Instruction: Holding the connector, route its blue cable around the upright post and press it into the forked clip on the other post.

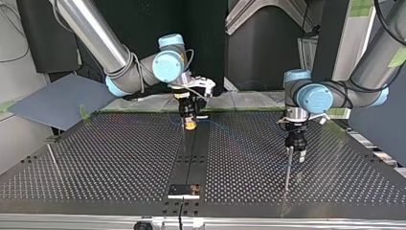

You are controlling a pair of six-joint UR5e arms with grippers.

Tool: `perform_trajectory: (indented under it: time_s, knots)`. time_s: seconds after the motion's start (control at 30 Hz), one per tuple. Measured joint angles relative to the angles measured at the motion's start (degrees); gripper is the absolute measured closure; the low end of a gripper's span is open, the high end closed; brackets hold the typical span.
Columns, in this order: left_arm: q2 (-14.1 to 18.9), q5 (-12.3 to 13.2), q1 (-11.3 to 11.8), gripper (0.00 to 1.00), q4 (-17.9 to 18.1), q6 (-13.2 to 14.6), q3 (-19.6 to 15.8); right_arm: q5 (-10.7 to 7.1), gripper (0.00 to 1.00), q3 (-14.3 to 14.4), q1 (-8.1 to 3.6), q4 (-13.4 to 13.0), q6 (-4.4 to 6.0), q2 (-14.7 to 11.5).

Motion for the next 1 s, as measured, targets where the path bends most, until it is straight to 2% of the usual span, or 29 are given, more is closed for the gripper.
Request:
perform_trajectory:
  time_s: [0.33,0.6,0.73,1.0]
  knots:
    - [0.0,0.0,0.0,0.00,-0.5,-0.3,0.0,0.46,1.00,5.4,-2.31,-5.3,0.65,0.1]
    - [0.0,-0.1,0.0,0.00,-0.6,-0.7,0.0,0.57,1.00,10.3,-4.95,-10.2,1.58,0.1]
    - [0.0,-0.1,-1.0,0.00,-0.7,-0.8,0.0,0.73,1.00,12.7,-6.03,-12.6,2.05,0.1]
    - [0.0,-0.1,-1.5,0.00,-1.1,-0.8,0.0,2.44,1.00,17.6,-7.12,-17.5,1.69,0.2]
